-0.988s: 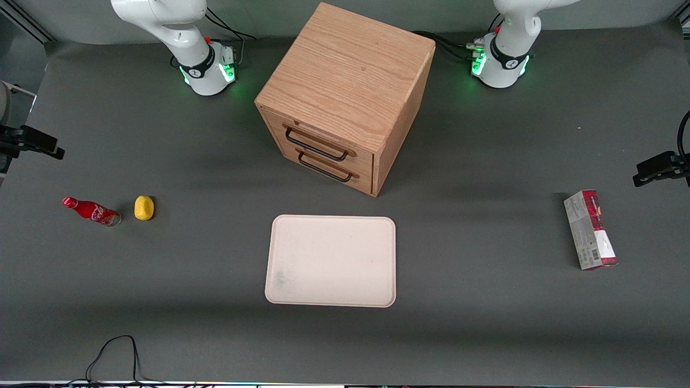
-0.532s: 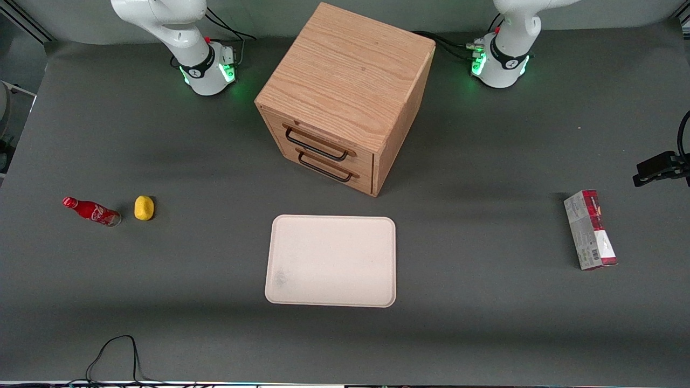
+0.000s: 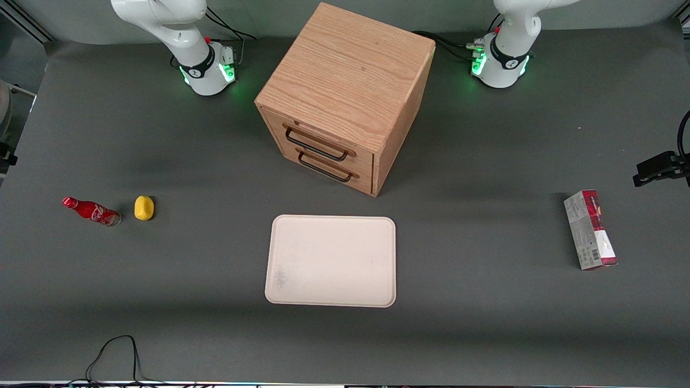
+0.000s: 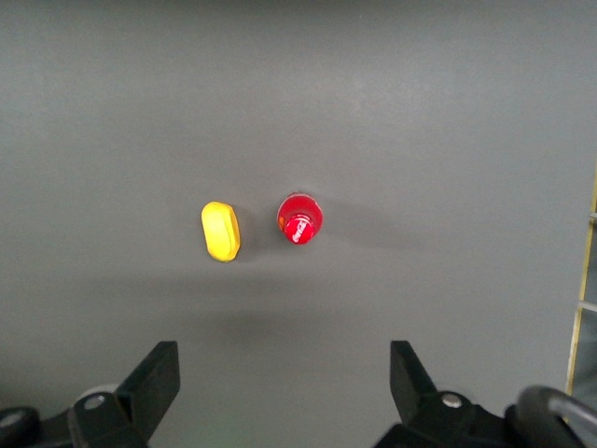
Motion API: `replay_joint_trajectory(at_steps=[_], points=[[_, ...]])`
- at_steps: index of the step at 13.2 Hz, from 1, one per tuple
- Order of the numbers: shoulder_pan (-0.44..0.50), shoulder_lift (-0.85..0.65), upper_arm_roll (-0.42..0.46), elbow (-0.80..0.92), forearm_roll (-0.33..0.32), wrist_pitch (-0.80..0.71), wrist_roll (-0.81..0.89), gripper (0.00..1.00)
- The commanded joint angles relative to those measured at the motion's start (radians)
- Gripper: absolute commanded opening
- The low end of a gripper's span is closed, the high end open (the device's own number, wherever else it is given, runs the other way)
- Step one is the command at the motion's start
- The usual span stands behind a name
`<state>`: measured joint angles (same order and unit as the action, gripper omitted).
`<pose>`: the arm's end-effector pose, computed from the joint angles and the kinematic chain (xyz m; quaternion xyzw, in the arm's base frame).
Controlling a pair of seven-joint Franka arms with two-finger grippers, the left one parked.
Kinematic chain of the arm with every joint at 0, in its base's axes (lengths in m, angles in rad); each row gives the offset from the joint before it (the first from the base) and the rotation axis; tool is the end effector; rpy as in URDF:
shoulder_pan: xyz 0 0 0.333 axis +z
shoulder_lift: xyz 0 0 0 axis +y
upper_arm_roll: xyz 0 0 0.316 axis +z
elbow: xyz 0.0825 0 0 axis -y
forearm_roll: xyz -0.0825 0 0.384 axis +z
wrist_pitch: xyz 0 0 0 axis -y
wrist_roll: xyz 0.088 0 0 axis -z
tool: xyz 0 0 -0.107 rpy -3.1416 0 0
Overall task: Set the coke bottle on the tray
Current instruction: 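Lower the open right gripper around the bottle's body and close it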
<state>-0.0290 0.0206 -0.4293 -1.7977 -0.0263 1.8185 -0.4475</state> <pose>0.5102 -0.2522 0.5273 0.9999 -0.0021 -0.0065 0.0158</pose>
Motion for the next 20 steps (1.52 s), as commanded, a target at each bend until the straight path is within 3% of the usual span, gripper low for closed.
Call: replay_joint_trajectory(at_steps=[1,9,16,20], points=[[0.001,0.024,-0.006,-0.078,-0.003,0.099,-0.027,1.00],[-0.003,0.174,-0.016,-0.206,0.043,0.353,-0.046,1.00],[0.001,0.291,-0.013,-0.201,0.115,0.430,-0.060,1.00],[0.006,0.298,-0.013,-0.198,0.120,0.432,-0.066,0.99]])
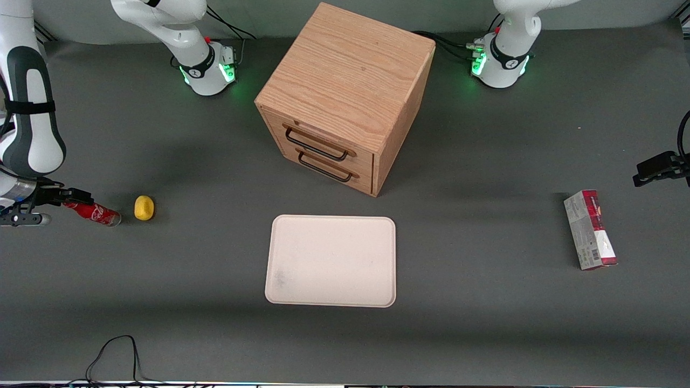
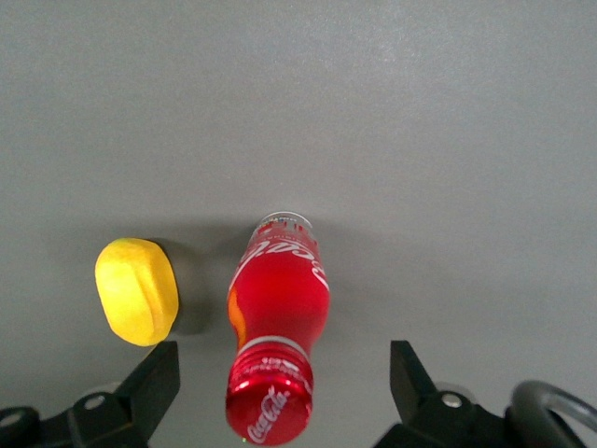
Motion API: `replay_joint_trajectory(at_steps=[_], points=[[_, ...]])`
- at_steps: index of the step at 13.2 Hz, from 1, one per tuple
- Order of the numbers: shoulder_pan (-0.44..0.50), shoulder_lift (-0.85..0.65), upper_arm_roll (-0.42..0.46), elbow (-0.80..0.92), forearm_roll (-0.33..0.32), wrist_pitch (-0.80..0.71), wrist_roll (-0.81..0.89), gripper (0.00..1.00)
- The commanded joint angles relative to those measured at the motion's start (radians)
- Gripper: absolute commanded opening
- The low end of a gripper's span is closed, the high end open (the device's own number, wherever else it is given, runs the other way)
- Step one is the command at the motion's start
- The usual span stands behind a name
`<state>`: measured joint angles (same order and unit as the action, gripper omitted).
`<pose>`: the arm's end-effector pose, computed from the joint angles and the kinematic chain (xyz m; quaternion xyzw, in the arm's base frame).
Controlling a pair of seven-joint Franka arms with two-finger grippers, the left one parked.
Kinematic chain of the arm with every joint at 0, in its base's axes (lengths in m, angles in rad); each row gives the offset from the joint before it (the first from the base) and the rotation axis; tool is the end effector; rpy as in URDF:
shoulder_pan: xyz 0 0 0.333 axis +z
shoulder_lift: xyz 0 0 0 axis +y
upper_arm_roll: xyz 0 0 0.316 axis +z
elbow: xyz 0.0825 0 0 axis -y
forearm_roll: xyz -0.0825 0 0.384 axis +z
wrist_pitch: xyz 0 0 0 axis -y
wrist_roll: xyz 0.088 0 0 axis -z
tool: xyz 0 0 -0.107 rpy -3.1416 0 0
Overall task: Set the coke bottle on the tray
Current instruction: 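Lower the open right gripper around the bottle's body and close it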
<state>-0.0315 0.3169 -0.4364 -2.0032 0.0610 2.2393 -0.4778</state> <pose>0.5348 -0.2590 0.3093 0.9988 -0.0067 -0.0414 0.0269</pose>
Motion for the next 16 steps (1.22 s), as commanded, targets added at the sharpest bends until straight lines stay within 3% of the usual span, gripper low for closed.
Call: replay_joint_trajectory(at_steps=[1,3,9,12,16], points=[[0.008,0.002,-0.001,0.009,0.033,0.011,-0.038,0.97],[0.011,0.002,0.002,0.011,0.033,0.010,-0.041,0.87],[0.013,-0.001,0.002,0.011,0.033,0.002,-0.041,0.00],[0.013,-0.019,0.002,0.058,0.031,-0.064,-0.039,0.00],[0.005,-0.065,-0.007,0.257,0.028,-0.347,-0.067,0.00]])
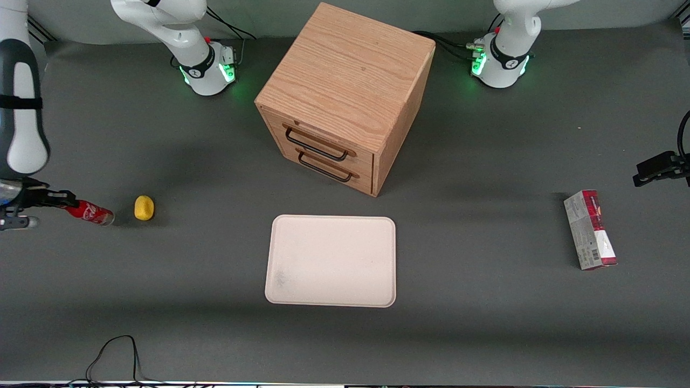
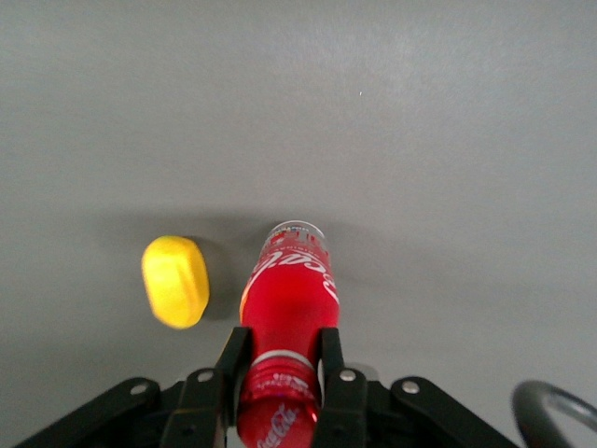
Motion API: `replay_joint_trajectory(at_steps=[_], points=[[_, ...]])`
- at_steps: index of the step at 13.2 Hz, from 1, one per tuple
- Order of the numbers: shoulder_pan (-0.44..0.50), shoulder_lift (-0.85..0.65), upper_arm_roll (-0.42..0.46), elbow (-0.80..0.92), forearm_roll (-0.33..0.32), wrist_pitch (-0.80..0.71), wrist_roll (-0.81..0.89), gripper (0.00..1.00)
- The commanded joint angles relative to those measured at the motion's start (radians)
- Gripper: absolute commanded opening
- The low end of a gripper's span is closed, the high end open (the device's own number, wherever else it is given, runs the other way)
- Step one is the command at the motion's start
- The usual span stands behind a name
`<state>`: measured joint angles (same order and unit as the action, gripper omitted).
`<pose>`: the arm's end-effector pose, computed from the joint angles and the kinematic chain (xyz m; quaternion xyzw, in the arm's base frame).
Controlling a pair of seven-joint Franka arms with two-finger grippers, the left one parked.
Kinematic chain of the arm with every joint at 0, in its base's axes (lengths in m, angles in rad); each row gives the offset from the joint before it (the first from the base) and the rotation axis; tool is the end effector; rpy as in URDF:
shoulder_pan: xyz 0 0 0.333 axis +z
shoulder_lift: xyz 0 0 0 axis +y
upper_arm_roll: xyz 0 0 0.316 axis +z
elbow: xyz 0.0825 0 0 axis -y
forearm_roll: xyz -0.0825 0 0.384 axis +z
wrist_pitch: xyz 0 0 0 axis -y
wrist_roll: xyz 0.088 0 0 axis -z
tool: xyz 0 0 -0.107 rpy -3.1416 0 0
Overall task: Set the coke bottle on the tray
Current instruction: 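Lift the bottle with the right gripper and carry it toward the white tray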
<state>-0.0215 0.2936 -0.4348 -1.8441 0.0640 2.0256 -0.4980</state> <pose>0.5587 -0.2532 0.3741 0.9985 0.0112 -0.0524 0.0104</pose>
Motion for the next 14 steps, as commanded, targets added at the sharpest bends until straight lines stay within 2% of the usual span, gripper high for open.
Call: replay_joint_trajectory(at_steps=[1,5,8,12,14], points=[[-0.005,-0.053,-0.010,0.150,0.023,-0.195,-0.062,0.00],[-0.005,-0.094,-0.028,0.389,0.013,-0.453,-0.100,0.00],[-0.006,-0.099,-0.038,0.537,0.013,-0.580,-0.125,0.00],[0.006,-0.091,-0.015,0.603,0.026,-0.621,-0.111,0.00],[0.064,-0.082,0.060,0.627,0.023,-0.619,-0.076,0.00]])
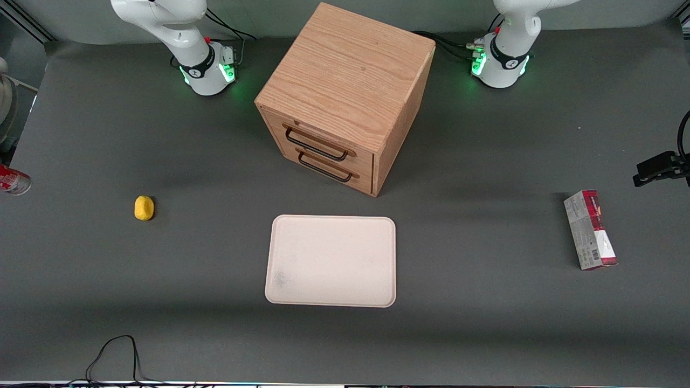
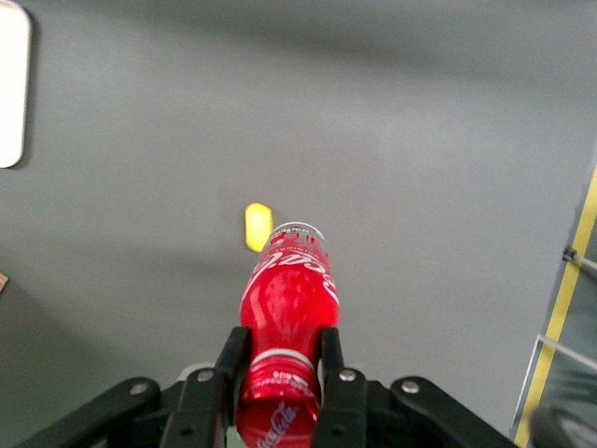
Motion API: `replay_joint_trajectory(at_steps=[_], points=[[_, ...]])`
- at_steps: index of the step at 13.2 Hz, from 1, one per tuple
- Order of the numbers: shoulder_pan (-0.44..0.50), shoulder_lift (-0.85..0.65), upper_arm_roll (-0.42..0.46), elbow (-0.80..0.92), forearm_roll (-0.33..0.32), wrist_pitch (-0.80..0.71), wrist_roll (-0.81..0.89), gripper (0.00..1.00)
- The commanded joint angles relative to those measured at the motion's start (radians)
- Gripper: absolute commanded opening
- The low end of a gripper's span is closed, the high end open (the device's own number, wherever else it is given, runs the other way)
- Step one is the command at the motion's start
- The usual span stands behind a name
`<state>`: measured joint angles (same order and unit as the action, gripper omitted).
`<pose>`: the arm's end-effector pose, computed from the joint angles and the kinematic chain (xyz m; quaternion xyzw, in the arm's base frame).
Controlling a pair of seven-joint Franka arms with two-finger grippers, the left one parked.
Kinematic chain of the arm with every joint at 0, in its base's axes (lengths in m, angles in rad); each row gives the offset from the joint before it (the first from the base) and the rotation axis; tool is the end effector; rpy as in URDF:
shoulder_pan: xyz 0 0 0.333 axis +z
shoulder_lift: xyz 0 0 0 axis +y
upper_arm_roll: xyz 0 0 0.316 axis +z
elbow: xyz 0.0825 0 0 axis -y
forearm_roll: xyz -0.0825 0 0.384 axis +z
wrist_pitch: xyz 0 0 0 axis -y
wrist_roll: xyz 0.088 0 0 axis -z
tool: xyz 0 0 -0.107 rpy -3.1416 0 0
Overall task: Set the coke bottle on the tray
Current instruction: 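Lift the bottle with the right gripper and carry it toward the white tray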
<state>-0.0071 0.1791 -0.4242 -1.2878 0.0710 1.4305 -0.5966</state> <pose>0.5505 -0.2146 0.6491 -0.9959 -0.0897 0.0099 0.0039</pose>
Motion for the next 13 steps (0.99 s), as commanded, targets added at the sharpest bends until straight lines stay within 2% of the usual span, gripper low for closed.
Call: replay_joint_trajectory(at_steps=[1,4,6,7,9,12,13], points=[[0.074,0.046,0.088,0.096,0.016,-0.021,0.065,0.00],[0.124,0.121,0.249,0.195,0.015,-0.015,0.190,0.00],[0.139,0.212,0.399,0.278,0.007,0.016,0.323,0.00],[0.157,0.253,0.432,0.310,0.006,0.030,0.372,0.00],[0.241,0.316,0.435,0.349,0.003,0.068,0.444,0.00],[0.379,0.361,0.435,0.355,-0.094,0.120,0.590,0.00],[0.409,0.375,0.435,0.358,-0.097,0.125,0.645,0.00]])
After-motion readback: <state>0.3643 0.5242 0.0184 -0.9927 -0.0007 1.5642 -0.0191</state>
